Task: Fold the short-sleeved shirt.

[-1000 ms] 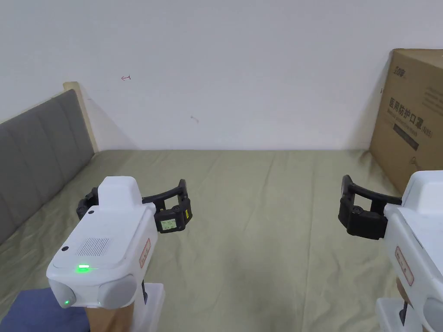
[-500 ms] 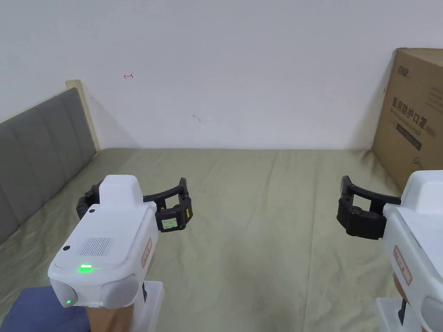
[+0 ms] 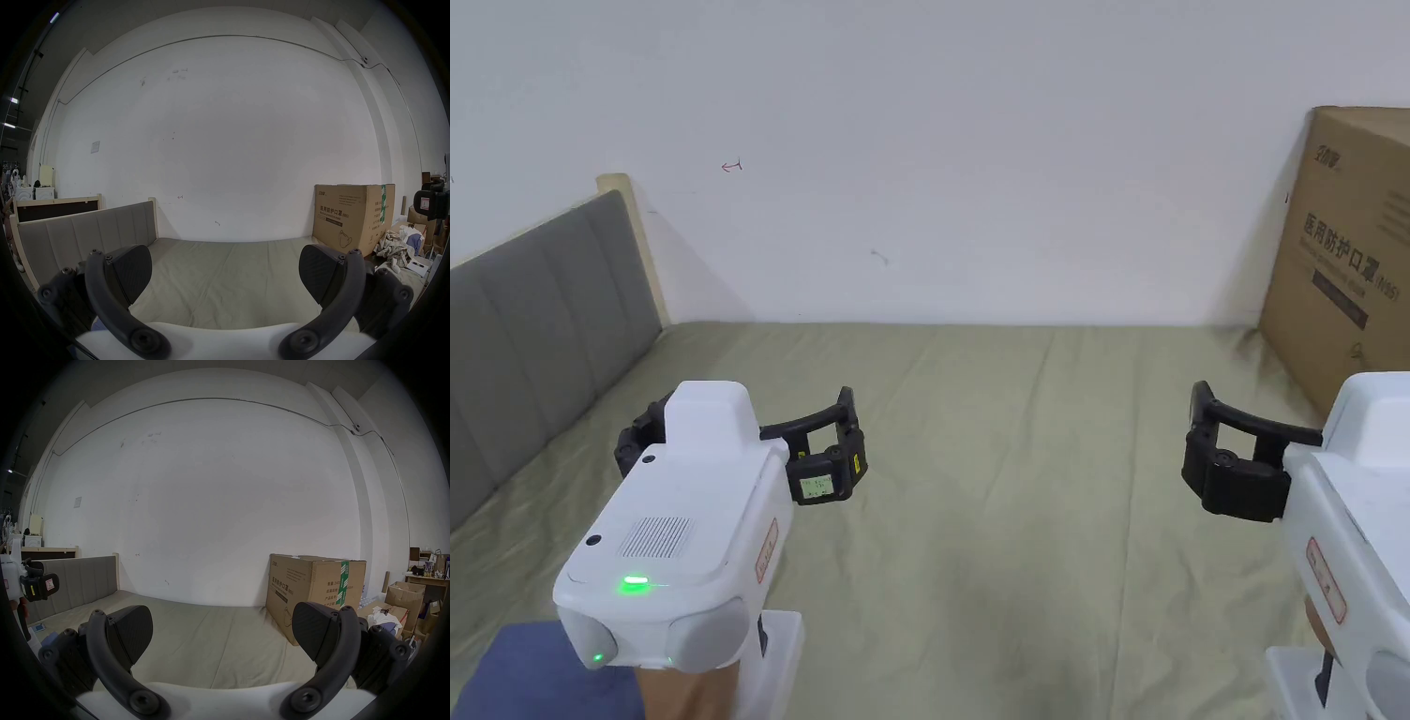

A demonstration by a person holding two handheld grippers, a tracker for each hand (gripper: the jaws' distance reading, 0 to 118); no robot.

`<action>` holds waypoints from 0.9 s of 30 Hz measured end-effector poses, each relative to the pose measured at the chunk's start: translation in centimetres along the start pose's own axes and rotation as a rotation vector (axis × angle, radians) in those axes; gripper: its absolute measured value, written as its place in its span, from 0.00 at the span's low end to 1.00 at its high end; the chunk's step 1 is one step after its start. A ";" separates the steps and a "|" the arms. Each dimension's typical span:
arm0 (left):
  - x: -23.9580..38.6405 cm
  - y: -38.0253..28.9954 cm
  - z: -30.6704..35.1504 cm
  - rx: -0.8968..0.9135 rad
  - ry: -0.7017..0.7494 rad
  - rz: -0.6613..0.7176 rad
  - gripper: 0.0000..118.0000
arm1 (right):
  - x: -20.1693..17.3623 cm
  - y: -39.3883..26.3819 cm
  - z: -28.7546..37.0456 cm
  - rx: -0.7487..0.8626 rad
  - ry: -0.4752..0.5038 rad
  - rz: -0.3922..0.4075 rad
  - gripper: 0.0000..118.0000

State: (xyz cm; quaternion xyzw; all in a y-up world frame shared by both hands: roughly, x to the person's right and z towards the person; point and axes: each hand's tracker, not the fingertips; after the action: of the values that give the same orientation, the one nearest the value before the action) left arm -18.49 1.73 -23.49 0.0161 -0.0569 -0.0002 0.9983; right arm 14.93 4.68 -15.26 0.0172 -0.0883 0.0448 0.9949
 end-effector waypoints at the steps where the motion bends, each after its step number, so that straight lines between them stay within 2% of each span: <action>1: 0.0 0.0 0.0 -0.001 0.001 0.000 1.00 | 0.0 0.0 0.0 0.000 0.001 -0.001 0.97; 27: -0.1 -0.1 0.0 -0.006 0.003 0.000 1.00 | 0.1 0.1 0.0 -0.002 -0.001 -0.003 0.97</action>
State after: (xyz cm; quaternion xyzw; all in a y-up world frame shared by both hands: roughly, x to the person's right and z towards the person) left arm -18.63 1.64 -23.47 0.0130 -0.0554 -0.0006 0.9984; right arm 15.04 4.83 -15.20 0.0164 -0.0887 0.0434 0.9950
